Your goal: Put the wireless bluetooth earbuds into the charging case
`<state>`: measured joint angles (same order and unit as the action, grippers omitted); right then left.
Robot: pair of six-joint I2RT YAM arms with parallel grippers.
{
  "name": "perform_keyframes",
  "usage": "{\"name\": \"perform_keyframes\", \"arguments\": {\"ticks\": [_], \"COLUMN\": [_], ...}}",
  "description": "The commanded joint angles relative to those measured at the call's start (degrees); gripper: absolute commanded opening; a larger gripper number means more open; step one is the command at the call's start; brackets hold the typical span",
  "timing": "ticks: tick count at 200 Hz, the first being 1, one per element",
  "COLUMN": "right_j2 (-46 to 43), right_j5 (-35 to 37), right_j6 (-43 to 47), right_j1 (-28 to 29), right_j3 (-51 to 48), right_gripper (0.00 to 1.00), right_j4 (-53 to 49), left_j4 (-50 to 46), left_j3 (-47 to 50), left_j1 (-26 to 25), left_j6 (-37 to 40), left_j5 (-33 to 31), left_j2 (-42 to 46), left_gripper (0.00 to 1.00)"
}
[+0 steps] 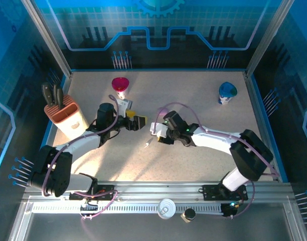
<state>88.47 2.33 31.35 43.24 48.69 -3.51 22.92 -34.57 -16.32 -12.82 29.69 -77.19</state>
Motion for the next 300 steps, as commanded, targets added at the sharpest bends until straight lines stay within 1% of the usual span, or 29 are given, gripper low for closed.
{"name": "perform_keyframes", "arguments": {"ticks": [1,16,31,49,64,82,117,129,143,162,176,195,220,244,264,272,287,300], "right_j2": [-4.6,-7.0,-8.5,-9.8,-10.8,-11.2,-11.5,-11.9,-12.3,-12.6,-12.8,-13.5,-13.9,-14.0,-14.3,-14.4,-14.8,-15.3], "right_j5": [-3.1,-5.1,-6.3,-7.1,-8.1,-9.5,-10.7,-11.5,-12.4,-14.0,-14.0,-13.9,-14.1,-14.0,-14.2,-14.4,-14.9,-16.1], "right_j6": [-5.9,-7.5,-7.6,-8.0,-8.6,-9.3,-10.0,-10.2,-10.2,-9.6,-9.3,-9.2,-9.0,-8.9,-8.7,-8.7,-8.4,-8.2], "right_j1": [-2.1,-3.3,-4.0,-4.4,-4.6,-4.8,-4.8,-4.9,-4.8,-4.8,-4.7,-4.7,-4.7,-4.7,-4.7,-4.7,-4.7,-4.9], "right_j3": [-3.1,-4.5,-5.1,-6.0,-6.9,-7.2,-7.5,-7.5,-7.4,-7.0,-7.1,-7.2,-7.3,-7.2,-7.4,-7.4,-7.3,-7.0], "right_gripper": [0.35,0.35,0.35,0.35,0.35,0.35,0.35,0.35,0.35,0.35,0.35,0.35,0.35,0.35,0.36,0.36,0.38,0.45], "right_j4": [11.0,13.3,13.5,14.5,16.0,17.2,18.7,18.7,18.6,17.3,17.0,17.4,17.7,17.7,17.7,17.7,16.7,15.1], "left_j4": [1.4,2.1,3.5,7.0,7.4,7.2,2.7,2.9,3.0,3.1,2.8,2.8,2.0,2.9,3.1,3.4,4.1,5.9], "left_j3": [-1.4,-1.3,-1.4,-1.2,-1.6,-2.4,-4.4,-4.5,-4.8,-5.4,-6.0,-6.3,-6.7,-6.6,-6.4,-6.4,-6.1,-5.4], "left_j1": [-2.1,-3.5,-4.6,-5.6,-6.2,-7.3,-9.1,-9.2,-9.6,-10.1,-10.6,-10.9,-10.9,-10.8,-10.9,-10.9,-10.9,-10.8], "left_j6": [-5.4,-6.9,-9.7,-15.3,-18.0,-19.2,-17.2,-17.3,-17.5,-17.7,-17.7,-17.9,-17.2,-17.0,-16.3,-16.0,-14.6,-13.5], "left_j5": [8.3,9.7,11.1,11.7,11.9,13.2,13.3,13.3,13.5,13.7,14.5,15.1,14.4,14.3,14.3,14.1,13.9,13.7], "left_j2": [0.6,0.6,0.7,0.1,-0.8,-1.8,-3.2,-3.6,-4.1,-5.0,-5.8,-6.7,-7.2,-7.2,-7.0,-7.0,-6.8,-6.3], "left_gripper": [0.96,0.93,0.89,0.79,0.73,0.71,0.67,0.63,0.54,0.49,0.47,0.42,0.41,0.23,0.19,0.16,0.15,0.16]}}
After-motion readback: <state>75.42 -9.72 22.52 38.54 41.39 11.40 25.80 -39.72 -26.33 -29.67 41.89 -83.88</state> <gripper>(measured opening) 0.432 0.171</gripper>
